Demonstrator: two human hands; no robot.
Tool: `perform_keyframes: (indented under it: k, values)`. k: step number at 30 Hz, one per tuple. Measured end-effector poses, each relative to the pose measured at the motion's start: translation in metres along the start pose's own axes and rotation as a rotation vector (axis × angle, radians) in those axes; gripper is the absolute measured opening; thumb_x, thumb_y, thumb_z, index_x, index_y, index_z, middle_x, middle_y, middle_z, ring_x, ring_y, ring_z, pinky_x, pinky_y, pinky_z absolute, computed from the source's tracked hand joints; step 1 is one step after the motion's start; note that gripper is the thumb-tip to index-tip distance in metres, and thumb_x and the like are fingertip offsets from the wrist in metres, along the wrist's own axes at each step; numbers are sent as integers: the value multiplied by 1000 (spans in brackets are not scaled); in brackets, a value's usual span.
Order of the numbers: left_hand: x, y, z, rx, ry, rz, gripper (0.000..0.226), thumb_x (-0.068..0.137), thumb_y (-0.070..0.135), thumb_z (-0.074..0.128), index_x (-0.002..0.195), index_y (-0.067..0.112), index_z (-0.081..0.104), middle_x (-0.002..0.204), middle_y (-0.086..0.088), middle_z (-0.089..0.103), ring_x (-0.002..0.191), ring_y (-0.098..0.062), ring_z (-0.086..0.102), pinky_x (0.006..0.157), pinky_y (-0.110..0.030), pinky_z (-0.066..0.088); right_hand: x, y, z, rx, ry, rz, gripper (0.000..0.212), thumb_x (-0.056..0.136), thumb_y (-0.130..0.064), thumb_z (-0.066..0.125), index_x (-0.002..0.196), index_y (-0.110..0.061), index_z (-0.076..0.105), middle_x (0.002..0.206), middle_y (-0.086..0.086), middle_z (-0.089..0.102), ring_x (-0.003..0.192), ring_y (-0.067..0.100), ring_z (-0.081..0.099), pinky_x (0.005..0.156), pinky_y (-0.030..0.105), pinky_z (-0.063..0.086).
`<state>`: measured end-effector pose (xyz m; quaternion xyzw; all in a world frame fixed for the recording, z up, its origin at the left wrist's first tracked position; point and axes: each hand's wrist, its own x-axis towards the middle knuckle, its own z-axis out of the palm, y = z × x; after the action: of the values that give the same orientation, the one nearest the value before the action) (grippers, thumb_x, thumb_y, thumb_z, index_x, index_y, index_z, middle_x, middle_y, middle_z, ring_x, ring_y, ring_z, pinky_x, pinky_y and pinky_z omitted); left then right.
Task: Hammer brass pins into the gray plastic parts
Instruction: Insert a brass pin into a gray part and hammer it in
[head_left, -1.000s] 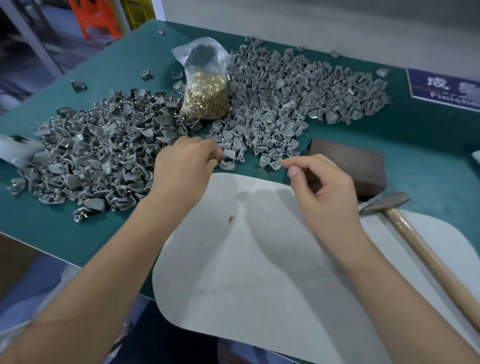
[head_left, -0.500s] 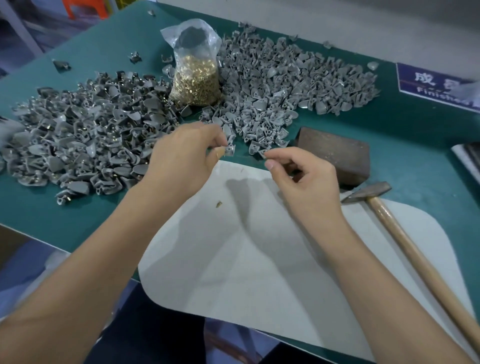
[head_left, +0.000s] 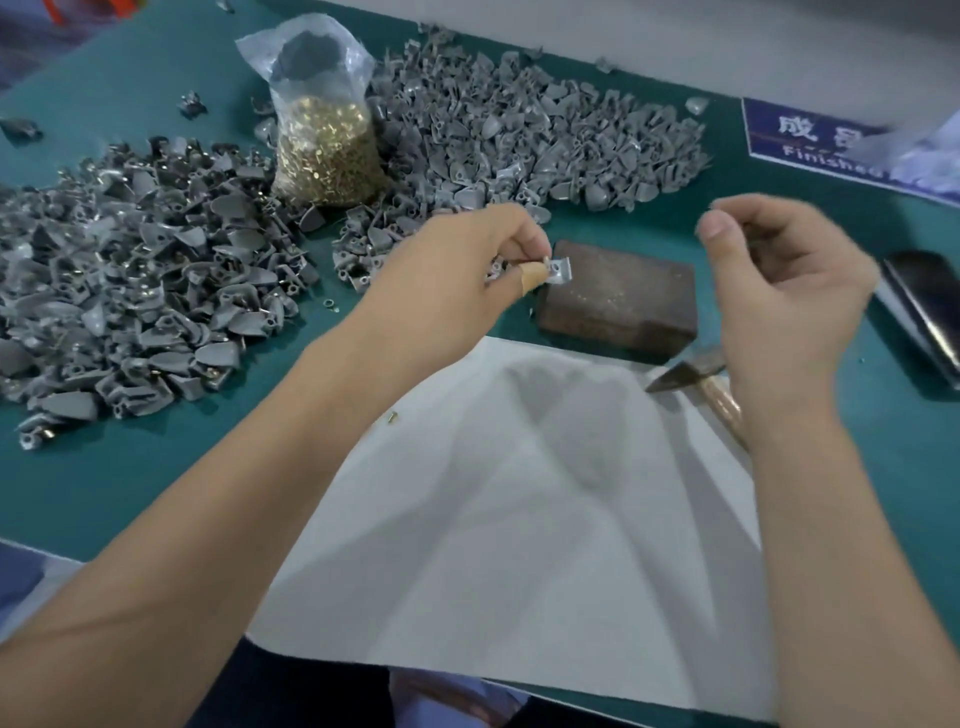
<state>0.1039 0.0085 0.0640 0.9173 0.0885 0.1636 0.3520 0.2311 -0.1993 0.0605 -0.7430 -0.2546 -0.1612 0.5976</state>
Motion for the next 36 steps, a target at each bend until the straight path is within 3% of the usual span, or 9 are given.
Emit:
perform_keyframes:
  k: [4, 9, 11, 14, 16, 22, 28, 32, 36]
  values:
    - [18, 5, 24, 28, -25, 68, 4, 98, 33, 64, 101, 35, 66, 86, 22, 55, 74, 20, 45, 64, -9, 30, -7, 10, 9, -39, -175, 44, 9, 92, -14, 72, 98, -19, 76, 91, -1, 77, 86, 15, 72, 79, 32, 57]
    - [35, 2, 43, 67, -70, 130, 12, 97, 33, 66, 105, 28, 73, 95, 11, 59, 80, 0, 44, 74, -26, 39, -6, 17, 7, -163, -239, 10, 6, 90, -15, 73, 92, -21, 76, 87, -13, 72, 83, 6, 64, 78, 19, 46]
    - [36, 0, 46, 49, -53, 144, 12, 96, 32, 68, 104, 28, 75, 96, 10, 62, 85, -4, 46, 78, -33, 43, -8, 17, 11, -210, -280, -19, 8, 89, -15, 75, 90, -22, 77, 88, -12, 71, 86, 9, 62, 81, 23, 46]
    - [33, -3, 51, -8, 13, 139, 12, 94, 30, 70, 104, 27, 76, 97, 10, 64, 96, -11, 55, 84, -38, 48, -12, 17, 19, -276, -331, -47, 6, 86, -18, 78, 89, -24, 79, 88, -6, 71, 90, 18, 62, 87, 40, 48]
    - [31, -4, 53, -32, 50, 132, 13, 93, 30, 72, 104, 26, 77, 98, 11, 64, 97, -11, 56, 86, -38, 49, -14, 17, 22, -292, -314, -24, 7, 86, -20, 79, 90, -25, 80, 88, -4, 69, 91, 19, 60, 87, 46, 47]
    - [28, -4, 58, -90, 106, 117, 10, 92, 29, 74, 101, 25, 79, 95, 11, 62, 93, -7, 54, 80, -30, 46, -12, 14, 23, -347, -328, 3, 10, 88, -21, 76, 87, -30, 81, 75, -11, 58, 82, 17, 55, 82, 48, 47]
    - [29, -6, 60, -121, 118, 110, 8, 92, 29, 75, 98, 28, 80, 87, 10, 59, 86, -9, 51, 75, -30, 43, -12, 12, 28, -397, -304, 103, 11, 86, -28, 73, 80, -36, 78, 57, -13, 48, 64, 12, 50, 61, 35, 45]
    - [28, -7, 60, -120, 125, 120, 9, 92, 31, 75, 99, 28, 80, 87, 9, 59, 88, -11, 52, 76, -33, 45, -12, 11, 29, -346, -277, 143, 15, 84, -29, 75, 90, -43, 76, 56, -17, 49, 61, 10, 47, 59, 31, 41]
    - [29, -8, 60, -131, 123, 114, 11, 92, 32, 75, 101, 27, 80, 87, 8, 60, 89, -15, 54, 78, -37, 47, -15, 9, 33, -325, -239, 123, 10, 86, -23, 76, 83, -32, 81, 59, -7, 47, 65, 16, 50, 62, 38, 47]
